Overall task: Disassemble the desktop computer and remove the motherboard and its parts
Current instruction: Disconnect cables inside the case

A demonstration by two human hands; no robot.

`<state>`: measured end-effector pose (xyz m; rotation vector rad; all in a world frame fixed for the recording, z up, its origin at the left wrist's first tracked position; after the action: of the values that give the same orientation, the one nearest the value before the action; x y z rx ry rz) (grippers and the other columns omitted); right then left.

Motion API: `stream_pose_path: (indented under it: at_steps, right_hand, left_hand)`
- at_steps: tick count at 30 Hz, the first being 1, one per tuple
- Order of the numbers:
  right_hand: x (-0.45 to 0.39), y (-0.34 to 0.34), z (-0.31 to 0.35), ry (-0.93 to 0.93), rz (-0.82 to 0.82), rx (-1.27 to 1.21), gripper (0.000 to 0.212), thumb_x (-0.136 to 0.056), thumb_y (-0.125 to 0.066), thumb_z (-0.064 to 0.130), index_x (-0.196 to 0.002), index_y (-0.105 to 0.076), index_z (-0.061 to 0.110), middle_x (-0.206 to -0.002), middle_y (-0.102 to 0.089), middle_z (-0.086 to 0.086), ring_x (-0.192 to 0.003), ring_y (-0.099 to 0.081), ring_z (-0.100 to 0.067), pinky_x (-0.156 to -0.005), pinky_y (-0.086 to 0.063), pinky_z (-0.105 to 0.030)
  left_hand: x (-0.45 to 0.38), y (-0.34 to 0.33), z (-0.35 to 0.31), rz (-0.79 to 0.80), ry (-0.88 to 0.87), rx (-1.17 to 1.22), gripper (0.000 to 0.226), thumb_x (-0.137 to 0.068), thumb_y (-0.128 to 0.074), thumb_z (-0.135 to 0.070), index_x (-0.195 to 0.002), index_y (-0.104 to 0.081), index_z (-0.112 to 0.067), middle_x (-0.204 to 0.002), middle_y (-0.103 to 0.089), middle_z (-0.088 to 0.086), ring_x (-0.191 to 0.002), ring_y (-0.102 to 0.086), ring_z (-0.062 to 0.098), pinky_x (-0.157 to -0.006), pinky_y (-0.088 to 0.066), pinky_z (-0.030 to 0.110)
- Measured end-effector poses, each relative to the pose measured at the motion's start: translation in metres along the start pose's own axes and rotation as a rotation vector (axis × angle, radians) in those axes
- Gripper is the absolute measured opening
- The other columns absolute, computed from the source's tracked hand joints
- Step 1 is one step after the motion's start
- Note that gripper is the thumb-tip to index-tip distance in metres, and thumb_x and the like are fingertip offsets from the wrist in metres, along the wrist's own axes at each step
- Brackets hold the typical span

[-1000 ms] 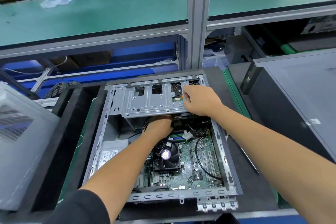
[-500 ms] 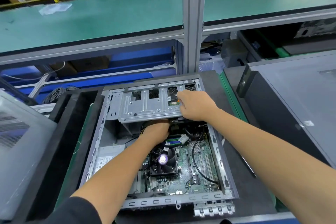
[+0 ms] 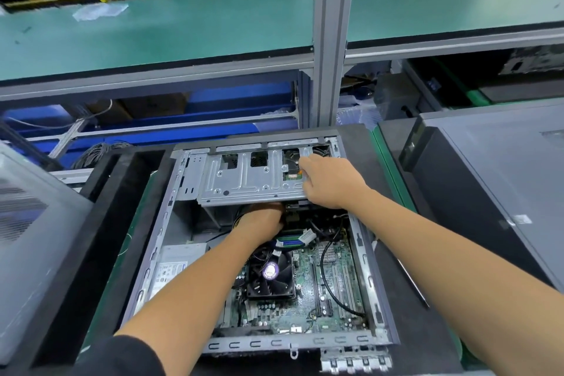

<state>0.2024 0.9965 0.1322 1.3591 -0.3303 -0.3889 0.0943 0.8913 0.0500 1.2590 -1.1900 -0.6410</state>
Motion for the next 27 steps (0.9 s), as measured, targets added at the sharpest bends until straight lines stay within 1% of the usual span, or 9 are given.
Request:
stream_pose_path:
  at_steps: [2, 4, 7, 9, 12, 14, 17, 20, 27]
  right_hand:
    - [0.000, 0.001, 0.000, 0.001, -0.005, 0.004, 0.011, -0.091, -0.042, 0.023, -0.095, -0.046, 0.013, -0.090, -0.050, -0.003, -0.065, -0.051, -0.025, -0.058, -0.043, -0.036]
    - [-0.001, 0.001, -0.001, 0.000, -0.016, 0.005, 0.010, -0.091, -0.042, 0.022, -0.095, -0.046, 0.013, -0.090, -0.051, -0.003, -0.065, -0.051, -0.026, -0.057, -0.040, -0.035]
    - [-0.001, 0.000, -0.001, 0.003, -0.005, 0.004, 0.007, -0.091, -0.042, 0.022, -0.093, -0.043, 0.015, -0.089, -0.050, -0.003, -0.063, -0.049, -0.025, -0.055, -0.037, -0.034]
    - [-0.001, 0.000, -0.001, 0.007, -0.006, -0.004, 0.005, -0.091, -0.042, 0.022, -0.091, -0.041, 0.017, -0.087, -0.048, -0.001, -0.060, -0.046, -0.022, -0.053, -0.035, -0.033]
    - [-0.001, 0.001, 0.000, 0.007, -0.015, -0.001, 0.005, -0.092, -0.042, 0.022, -0.090, -0.040, 0.017, -0.086, -0.047, -0.001, -0.059, -0.045, -0.022, -0.052, -0.031, -0.032]
    - [0.000, 0.003, 0.000, 0.007, -0.016, 0.000, 0.005, -0.092, -0.042, 0.022, -0.091, -0.039, 0.017, -0.086, -0.046, 0.000, -0.062, -0.046, -0.023, -0.054, -0.034, -0.032]
    - [0.001, 0.002, 0.000, 0.001, -0.009, -0.018, 0.005, -0.093, -0.042, 0.021, -0.091, -0.038, 0.019, -0.084, -0.044, 0.001, -0.063, -0.046, -0.024, -0.058, -0.040, -0.035]
    - [0.002, 0.002, 0.000, -0.001, -0.004, -0.019, 0.005, -0.093, -0.042, 0.021, -0.091, -0.039, 0.019, -0.085, -0.043, 0.001, -0.064, -0.048, -0.025, -0.060, -0.044, -0.037]
    - [0.001, 0.001, 0.000, -0.003, -0.015, -0.021, 0.005, -0.093, -0.041, 0.022, -0.091, -0.038, 0.019, -0.087, -0.045, 0.001, -0.063, -0.046, -0.023, -0.059, -0.041, -0.036]
  left_hand:
    - [0.003, 0.000, -0.003, -0.015, -0.014, -0.022, 0.003, -0.091, -0.050, -0.009, -0.093, -0.052, -0.009, -0.087, -0.053, 0.012, -0.075, -0.052, 0.028, -0.062, -0.038, 0.031]
    - [0.002, 0.001, -0.005, -0.011, -0.023, -0.049, 0.014, -0.091, -0.048, -0.006, -0.101, -0.057, -0.003, -0.098, -0.061, 0.018, -0.084, -0.059, 0.033, -0.064, -0.039, 0.032]
    - [-0.001, 0.003, -0.004, 0.038, 0.001, -0.030, 0.025, -0.094, -0.048, -0.009, -0.117, -0.054, -0.004, -0.117, -0.059, 0.017, -0.102, -0.058, 0.034, -0.072, -0.040, 0.033]
    - [-0.003, 0.003, -0.001, 0.053, 0.029, -0.009, 0.028, -0.094, -0.049, -0.013, -0.122, -0.053, -0.008, -0.123, -0.056, 0.015, -0.108, -0.056, 0.033, -0.079, -0.043, 0.034]
    - [0.001, 0.003, -0.004, 0.000, 0.034, -0.016, 0.023, -0.093, -0.049, -0.011, -0.115, -0.055, -0.006, -0.114, -0.060, 0.016, -0.098, -0.059, 0.032, -0.071, -0.042, 0.034]
    - [0.004, 0.003, -0.007, -0.024, -0.003, -0.044, 0.023, -0.093, -0.048, -0.006, -0.114, -0.055, -0.002, -0.111, -0.061, 0.019, -0.094, -0.060, 0.033, -0.069, -0.041, 0.034]
    - [0.003, 0.002, -0.004, -0.040, -0.034, -0.036, 0.027, -0.093, -0.047, -0.007, -0.118, -0.053, -0.001, -0.114, -0.059, 0.021, -0.098, -0.058, 0.035, -0.073, -0.042, 0.035]
    - [0.003, 0.000, -0.001, -0.022, -0.009, -0.005, 0.024, -0.094, -0.049, -0.012, -0.116, -0.053, -0.003, -0.116, -0.059, 0.018, -0.100, -0.059, 0.034, -0.071, -0.041, 0.032]
    - [0.007, 0.004, -0.002, -0.017, -0.018, -0.034, 0.018, -0.094, -0.050, -0.012, -0.107, -0.057, -0.003, -0.107, -0.062, 0.017, -0.092, -0.061, 0.032, -0.066, -0.041, 0.031]
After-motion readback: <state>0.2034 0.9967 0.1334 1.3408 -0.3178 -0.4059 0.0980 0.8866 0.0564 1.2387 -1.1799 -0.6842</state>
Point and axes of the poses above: each hand's wrist, its own x-axis away from the middle knuckle, its own y-axis out of the back of the hand, z = x × y, the point moved 4 cm from there along -x, towards the middle knuckle
